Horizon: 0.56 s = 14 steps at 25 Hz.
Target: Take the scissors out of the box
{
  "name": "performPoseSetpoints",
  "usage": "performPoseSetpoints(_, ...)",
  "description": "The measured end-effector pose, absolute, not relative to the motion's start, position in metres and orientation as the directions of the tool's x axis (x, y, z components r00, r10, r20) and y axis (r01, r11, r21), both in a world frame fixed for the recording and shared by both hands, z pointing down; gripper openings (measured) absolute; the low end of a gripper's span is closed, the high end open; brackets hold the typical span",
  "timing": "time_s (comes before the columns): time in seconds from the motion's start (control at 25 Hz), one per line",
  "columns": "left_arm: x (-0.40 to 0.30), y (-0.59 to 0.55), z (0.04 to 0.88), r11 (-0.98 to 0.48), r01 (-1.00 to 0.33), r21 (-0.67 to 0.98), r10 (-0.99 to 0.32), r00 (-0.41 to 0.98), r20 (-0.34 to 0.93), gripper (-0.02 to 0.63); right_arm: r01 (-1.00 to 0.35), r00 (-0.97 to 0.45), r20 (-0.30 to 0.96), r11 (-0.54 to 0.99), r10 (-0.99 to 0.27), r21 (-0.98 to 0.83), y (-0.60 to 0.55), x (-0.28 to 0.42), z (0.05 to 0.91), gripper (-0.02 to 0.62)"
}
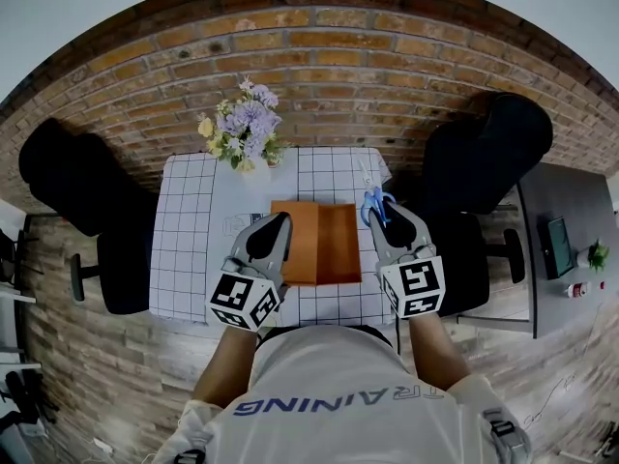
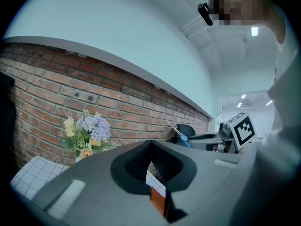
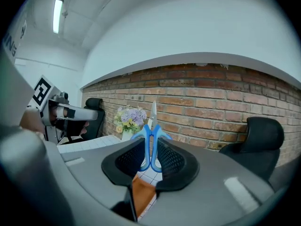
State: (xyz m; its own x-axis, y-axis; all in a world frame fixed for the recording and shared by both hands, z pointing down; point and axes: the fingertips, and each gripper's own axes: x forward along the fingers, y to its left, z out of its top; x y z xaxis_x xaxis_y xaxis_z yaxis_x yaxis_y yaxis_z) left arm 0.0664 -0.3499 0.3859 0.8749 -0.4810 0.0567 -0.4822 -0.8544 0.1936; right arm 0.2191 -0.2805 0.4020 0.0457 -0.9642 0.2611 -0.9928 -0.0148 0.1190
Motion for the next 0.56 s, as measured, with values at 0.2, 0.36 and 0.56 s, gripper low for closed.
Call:
performPoseSetpoints(0.2,0.0651,-0.3473,0.3883,-0.856,-0.477,0.198,-0.475,0.878,0.061,0.003,-0.991,0.057,0.268,-0.022,-0.962,0.133,-0.2766,0.2162,0.4064,0.101)
performPoseSetpoints(0.36,0.0658,-0.3451,0.3896,-0.862,-0.466,0.2,-0.463,0.884,0.064,0.003,-0.991,0.063,0.272,-0.027,-0.96,0.132,-0.275,0.2145,0.4085,0.101)
performPoseSetpoints(0.56,0.0659,-0.3456,0.3926,-0.864,-0.461,0.202,-0.457,0.887,0.071,0.003,-0.991,0.066,0.281,-0.029,-0.957,0.133,-0.2759,0.214,0.4117,0.101)
